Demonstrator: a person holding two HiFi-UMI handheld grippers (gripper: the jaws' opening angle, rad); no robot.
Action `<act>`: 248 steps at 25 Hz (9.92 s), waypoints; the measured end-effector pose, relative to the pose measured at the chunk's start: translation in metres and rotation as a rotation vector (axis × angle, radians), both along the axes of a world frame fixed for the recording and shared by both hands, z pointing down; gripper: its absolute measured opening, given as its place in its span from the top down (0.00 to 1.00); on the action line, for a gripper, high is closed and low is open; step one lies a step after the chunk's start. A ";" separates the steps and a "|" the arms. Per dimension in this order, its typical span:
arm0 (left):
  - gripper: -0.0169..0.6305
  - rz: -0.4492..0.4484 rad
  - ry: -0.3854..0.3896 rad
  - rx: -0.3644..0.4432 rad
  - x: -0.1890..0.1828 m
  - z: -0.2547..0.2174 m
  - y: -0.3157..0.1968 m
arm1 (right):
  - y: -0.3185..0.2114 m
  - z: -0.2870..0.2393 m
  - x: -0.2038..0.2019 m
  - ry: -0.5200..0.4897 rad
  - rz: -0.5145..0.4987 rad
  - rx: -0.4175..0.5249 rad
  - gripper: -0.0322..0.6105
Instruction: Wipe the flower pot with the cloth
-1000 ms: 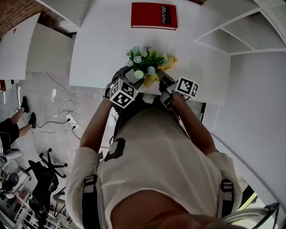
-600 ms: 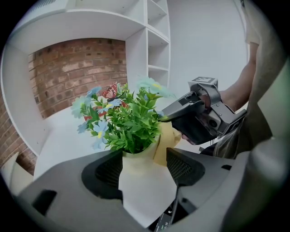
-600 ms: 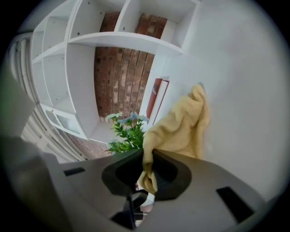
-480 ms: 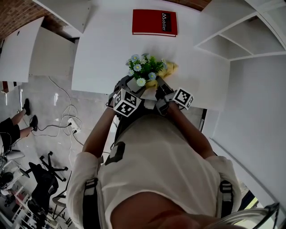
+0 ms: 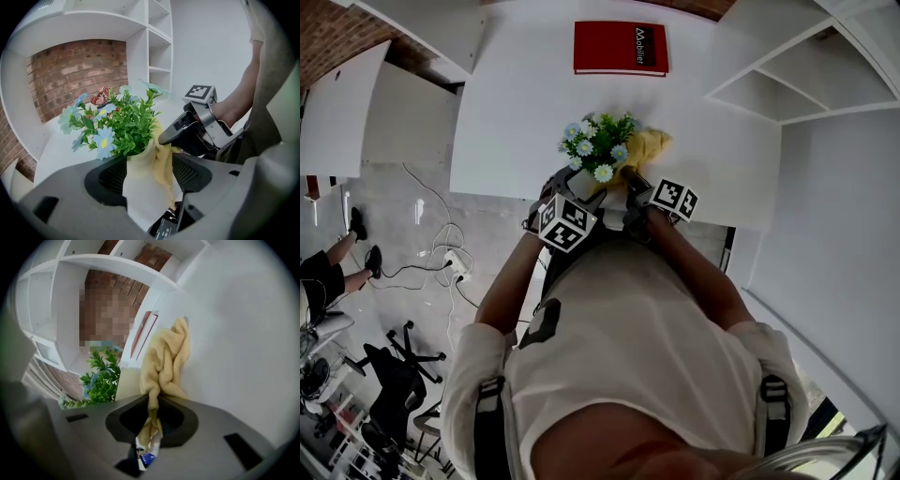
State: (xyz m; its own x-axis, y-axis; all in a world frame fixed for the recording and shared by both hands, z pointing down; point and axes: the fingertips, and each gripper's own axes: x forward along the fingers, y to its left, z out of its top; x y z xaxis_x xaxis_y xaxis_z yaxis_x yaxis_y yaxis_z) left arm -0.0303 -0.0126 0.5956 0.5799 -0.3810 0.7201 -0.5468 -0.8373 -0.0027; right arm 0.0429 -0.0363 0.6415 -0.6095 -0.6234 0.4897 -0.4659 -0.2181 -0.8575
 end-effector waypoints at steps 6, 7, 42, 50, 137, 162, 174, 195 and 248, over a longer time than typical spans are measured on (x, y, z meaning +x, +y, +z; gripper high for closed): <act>0.49 -0.060 0.016 -0.017 -0.026 0.000 -0.020 | 0.000 -0.009 0.004 -0.062 0.008 0.005 0.86; 0.47 -0.053 0.029 -0.028 -0.027 0.001 -0.023 | -0.002 -0.017 0.004 -0.102 0.015 0.020 0.86; 0.43 -0.058 0.177 -0.073 -0.025 -0.015 -0.046 | 0.000 -0.037 -0.010 -0.269 -0.061 0.045 0.86; 0.44 -0.110 0.227 -0.069 -0.012 -0.011 -0.048 | -0.005 -0.058 -0.027 -0.331 -0.060 0.107 0.86; 0.45 -0.378 0.298 -0.258 0.000 -0.007 -0.027 | -0.004 -0.010 -0.012 -0.029 -0.114 0.013 0.86; 0.44 -0.033 0.177 -0.087 -0.029 -0.012 -0.072 | -0.016 -0.001 0.003 0.035 -0.106 0.038 0.86; 0.43 -0.046 0.296 -0.089 -0.003 -0.011 -0.079 | -0.039 -0.053 0.005 -0.117 -0.003 0.134 0.86; 0.43 -0.419 0.305 -0.030 -0.023 -0.010 -0.065 | -0.028 -0.007 -0.007 0.100 -0.163 0.064 0.87; 0.43 -0.456 0.226 -0.107 -0.050 -0.003 -0.050 | -0.021 -0.044 0.129 0.929 -0.420 0.249 0.52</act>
